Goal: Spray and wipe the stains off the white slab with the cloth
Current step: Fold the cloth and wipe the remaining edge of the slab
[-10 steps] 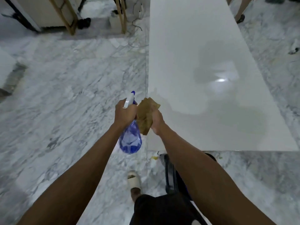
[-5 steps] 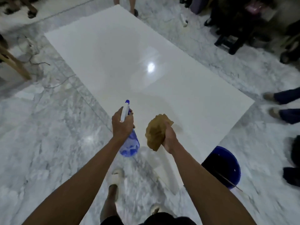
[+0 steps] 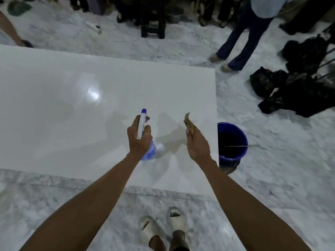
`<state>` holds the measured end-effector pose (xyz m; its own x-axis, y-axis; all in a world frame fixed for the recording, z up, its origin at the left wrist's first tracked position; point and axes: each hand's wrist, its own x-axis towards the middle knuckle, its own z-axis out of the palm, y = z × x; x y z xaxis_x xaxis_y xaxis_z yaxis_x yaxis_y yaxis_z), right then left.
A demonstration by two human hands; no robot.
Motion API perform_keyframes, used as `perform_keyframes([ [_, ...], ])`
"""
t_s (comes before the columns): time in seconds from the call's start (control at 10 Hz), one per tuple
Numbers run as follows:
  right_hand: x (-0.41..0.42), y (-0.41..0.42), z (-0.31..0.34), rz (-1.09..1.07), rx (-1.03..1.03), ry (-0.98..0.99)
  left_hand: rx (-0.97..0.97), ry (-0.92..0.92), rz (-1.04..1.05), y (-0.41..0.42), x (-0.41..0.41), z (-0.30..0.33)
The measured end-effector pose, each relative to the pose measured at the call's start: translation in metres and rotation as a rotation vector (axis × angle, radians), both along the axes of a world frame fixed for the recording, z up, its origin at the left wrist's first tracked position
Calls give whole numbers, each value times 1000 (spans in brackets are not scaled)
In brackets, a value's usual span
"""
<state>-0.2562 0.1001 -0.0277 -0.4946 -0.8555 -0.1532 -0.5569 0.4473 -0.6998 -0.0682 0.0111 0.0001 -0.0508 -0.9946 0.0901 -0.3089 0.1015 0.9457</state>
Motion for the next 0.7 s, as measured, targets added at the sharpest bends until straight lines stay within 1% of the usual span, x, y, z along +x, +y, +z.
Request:
perform_keyframes([
  [0.1, 29, 9, -45, 95, 152, 419, -77, -35, -20, 1, -6, -13],
  [0.2, 68, 27, -91, 276, 243, 503, -136, -50, -26, 5, -5, -22],
  [0.3, 81, 37, -106, 344, 327, 534, -117, 2, -13, 9, 2, -25],
  [0.4, 83, 33, -103, 333, 356, 481, -58, 27, -20, 14, 5, -29],
  [0.5, 87, 28, -100, 326, 453, 380, -50, -6, -29, 16, 10, -30],
  [0.6, 81, 22, -87, 334, 481, 381, -106, -34, -91, 19, 16, -24],
  [0.7, 74, 27, -69, 322, 510, 369, 97, -64, -122, 28, 28, -28],
])
